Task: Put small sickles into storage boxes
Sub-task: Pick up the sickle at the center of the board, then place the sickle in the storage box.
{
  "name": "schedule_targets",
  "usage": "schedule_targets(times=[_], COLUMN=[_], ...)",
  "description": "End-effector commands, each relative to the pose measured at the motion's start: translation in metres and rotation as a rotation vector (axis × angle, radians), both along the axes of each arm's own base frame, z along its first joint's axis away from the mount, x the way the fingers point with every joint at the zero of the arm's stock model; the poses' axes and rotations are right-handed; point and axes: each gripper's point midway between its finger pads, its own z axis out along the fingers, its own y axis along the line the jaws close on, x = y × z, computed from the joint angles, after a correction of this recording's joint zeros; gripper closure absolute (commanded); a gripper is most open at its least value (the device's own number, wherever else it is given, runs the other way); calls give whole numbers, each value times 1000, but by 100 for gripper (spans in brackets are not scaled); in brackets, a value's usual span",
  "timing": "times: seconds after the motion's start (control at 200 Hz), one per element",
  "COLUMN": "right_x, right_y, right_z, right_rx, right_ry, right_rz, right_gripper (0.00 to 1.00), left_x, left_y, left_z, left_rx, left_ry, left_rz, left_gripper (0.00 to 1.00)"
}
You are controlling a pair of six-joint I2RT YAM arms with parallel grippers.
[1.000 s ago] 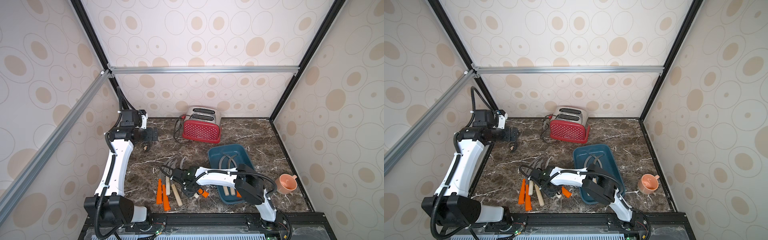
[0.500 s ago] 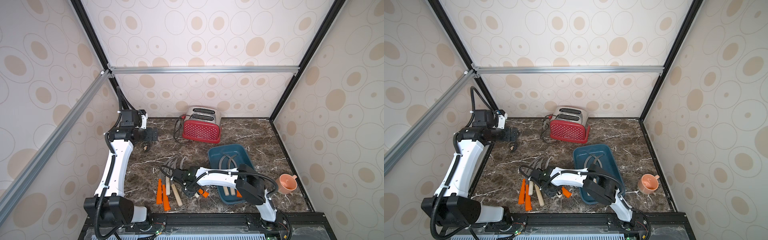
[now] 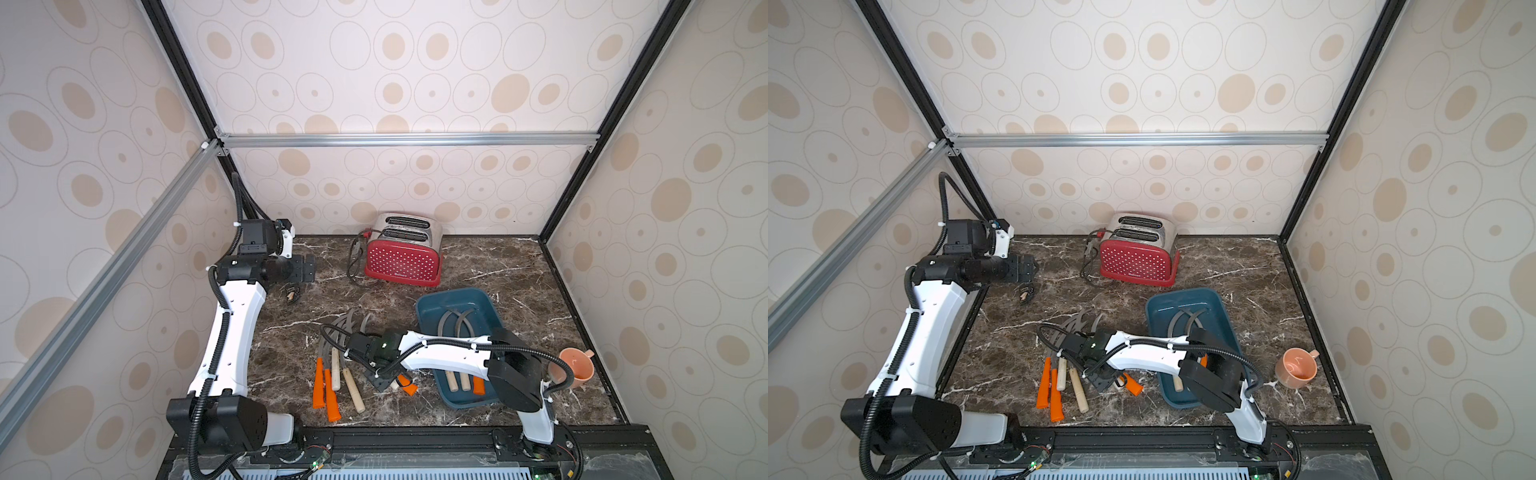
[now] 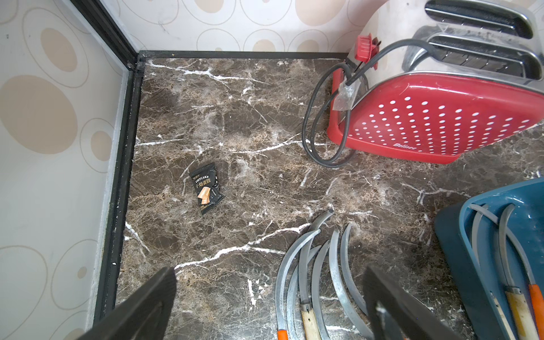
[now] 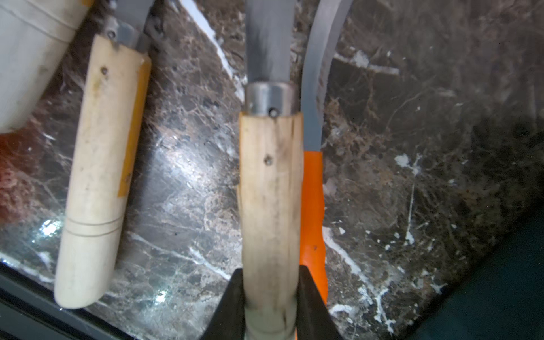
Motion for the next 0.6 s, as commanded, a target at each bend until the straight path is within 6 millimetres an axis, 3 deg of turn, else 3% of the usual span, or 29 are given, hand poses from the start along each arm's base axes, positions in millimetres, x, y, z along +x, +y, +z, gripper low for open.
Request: schedule_targets(times=[0.0,0.3,0.596], right_x=[5,23,39], right_y=[-10,-37,-100], right_z=[23,57,82], right_rx=[10,90,141], right_ry=[-36,-39,-62], right_rz=[-7,-95,-251], right_gripper=[95,95,94], left_x=[-5,-6,-6], left_y=[3,-7,-14], left_z=[17,13,0], left_rx=[29,22,10], left_ry=[-32,-20,6], left_rz=[-14,-92,-148], left_gripper=[1,1,1])
